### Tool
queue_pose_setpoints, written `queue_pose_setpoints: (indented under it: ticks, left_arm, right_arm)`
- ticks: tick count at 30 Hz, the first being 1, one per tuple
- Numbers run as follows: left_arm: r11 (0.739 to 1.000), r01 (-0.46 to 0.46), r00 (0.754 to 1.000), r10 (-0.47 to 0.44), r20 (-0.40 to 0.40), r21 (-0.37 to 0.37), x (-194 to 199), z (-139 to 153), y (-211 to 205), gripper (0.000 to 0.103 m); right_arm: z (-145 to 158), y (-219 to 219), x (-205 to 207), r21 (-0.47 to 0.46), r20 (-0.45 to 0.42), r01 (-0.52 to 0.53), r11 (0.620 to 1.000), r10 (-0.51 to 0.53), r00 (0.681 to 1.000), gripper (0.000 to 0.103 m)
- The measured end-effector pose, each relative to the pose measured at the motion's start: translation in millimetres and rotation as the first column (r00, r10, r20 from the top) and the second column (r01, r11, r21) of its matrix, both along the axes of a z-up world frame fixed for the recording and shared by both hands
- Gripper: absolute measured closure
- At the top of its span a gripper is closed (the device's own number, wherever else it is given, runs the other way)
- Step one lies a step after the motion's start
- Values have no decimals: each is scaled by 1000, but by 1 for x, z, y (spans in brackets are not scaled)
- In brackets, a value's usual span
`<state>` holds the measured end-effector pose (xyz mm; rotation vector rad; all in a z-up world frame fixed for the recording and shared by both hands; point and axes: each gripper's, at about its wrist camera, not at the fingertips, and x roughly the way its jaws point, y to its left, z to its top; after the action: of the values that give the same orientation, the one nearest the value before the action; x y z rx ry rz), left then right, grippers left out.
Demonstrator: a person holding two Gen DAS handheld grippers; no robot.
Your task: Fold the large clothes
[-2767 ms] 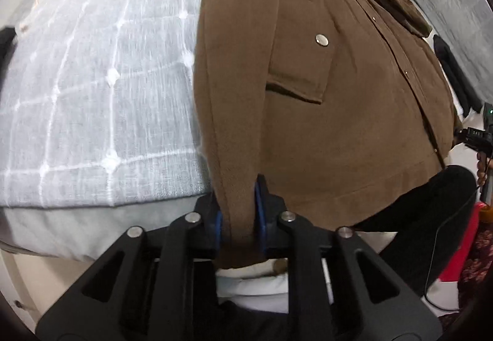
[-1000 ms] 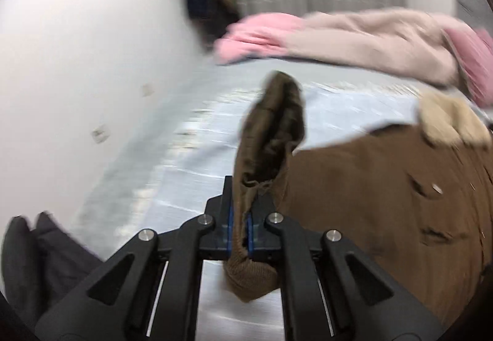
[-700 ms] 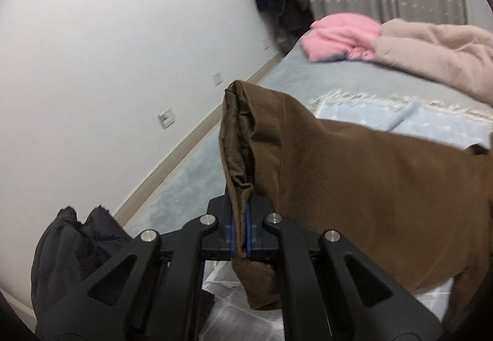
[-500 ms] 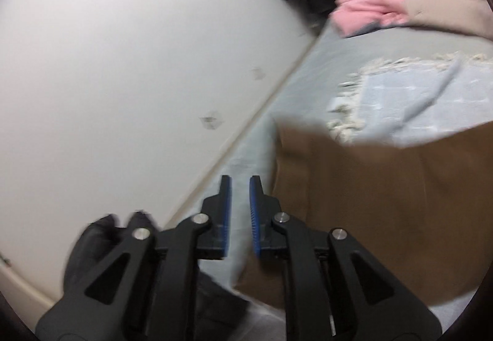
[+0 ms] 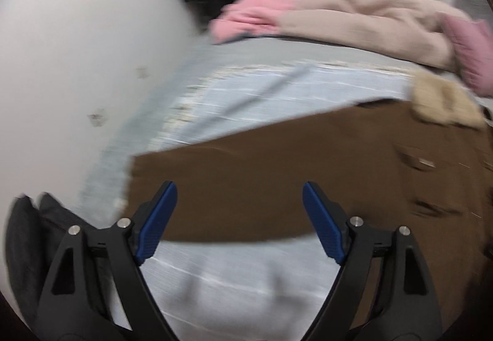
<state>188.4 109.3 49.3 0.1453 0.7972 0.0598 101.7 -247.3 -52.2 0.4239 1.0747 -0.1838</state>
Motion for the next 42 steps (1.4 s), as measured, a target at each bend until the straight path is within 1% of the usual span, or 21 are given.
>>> queue_pose_setpoints:
  ticks: [3,5,6,8,9,12,15,18,20,22,23,24,25,26,27,29,31,34,38,40,42]
  left_arm:
    - [992,110,992,-114,-56,-62,-26,-10,-42,16]
    - [981,160,982,-170,-84,-111,-42,-20,-66,16]
    - [975,174,978,-187,-88,-136,-50,-23,-75,16]
    - [956,220,965,-242,-97,-194,-64,-35,-92,16]
    - [943,241,958,-269,-100,-228,-72,-46,-102,16]
    - [922,272,945,-310,-104,-275,-84,-70,-117,16]
    - [924,252,938,-306,-161,-286,-85,-89,-125,16]
    - [927,217,955,-267,-132,-305,-82,-94,-120,16]
    - [922,212,956,-264,-128,-324,-80,-95,-118,16]
    - [921,212,958,-262,-119,-327,-79,-95,-115,16]
    - [923,209,960,-256,-112,-322,-79,-95,-112,16]
    - [927,206,961,-251,-111,-314,-78,-95,-111,16]
    - [929,207,961,-252,-114,-307,-78,-97,-111,16]
    - [929,209,960,-254,-116,-304,-80,-98,-109,16]
    - [930,214,959,-259,-117,-300,-80,-98,-109,16]
    - [929,217,958,-262,-118,-298,-80,-98,-108,16]
    - [931,209,959,-255,-124,-300,-79,-99,-108,16]
    - [929,204,958,-254,-131,-308,-76,-98,-110,16]
    - [928,210,956,-260,-133,-307,-75,-98,-112,16]
    - [926,213,955,-265,-133,-311,-75,-98,-111,16]
    - [923,210,956,-263,-131,-322,-75,-98,-109,16]
  right_arm:
    - [8,-1,-3,-88,22,13,996,-11,1000,30]
    - [13,-2,-5,-185,33,35,982,-30,999,30]
    - [17,-2,-6,-261,41,55,964,-46,998,30]
    - [23,-3,-9,-404,64,97,910,-77,995,30]
    - [25,-5,-10,-436,71,104,894,-82,994,30]
    - [26,-14,-10,-531,87,118,839,-84,993,30]
    - [15,-21,-4,-610,80,103,786,-69,994,30]
    - [-6,-24,4,-692,18,12,722,0,1000,32]
    - [-18,-26,11,-742,-19,-33,670,28,999,32]
    - [-20,-32,14,-751,-14,-36,659,39,999,38]
    - [-18,-38,16,-746,-20,-42,665,41,999,59]
    - [-15,-46,17,-736,-34,-54,675,43,999,97]
    - [-9,-51,16,-727,-35,-55,685,44,998,97]
    - [4,-61,12,-715,-5,-39,698,51,999,97]
    - [15,-69,7,-727,12,-23,686,47,999,97]
    - [46,-87,-4,-771,60,29,636,28,998,97]
    - [77,-110,-15,-786,104,85,612,-5,995,97]
    - [127,-154,-32,-786,160,176,592,-81,984,97]
    - [181,-218,-61,-765,220,299,570,-206,954,97]
    - [195,-250,-75,-747,239,352,564,-267,934,97]
    - [203,-288,-91,-708,256,411,574,-334,907,97]
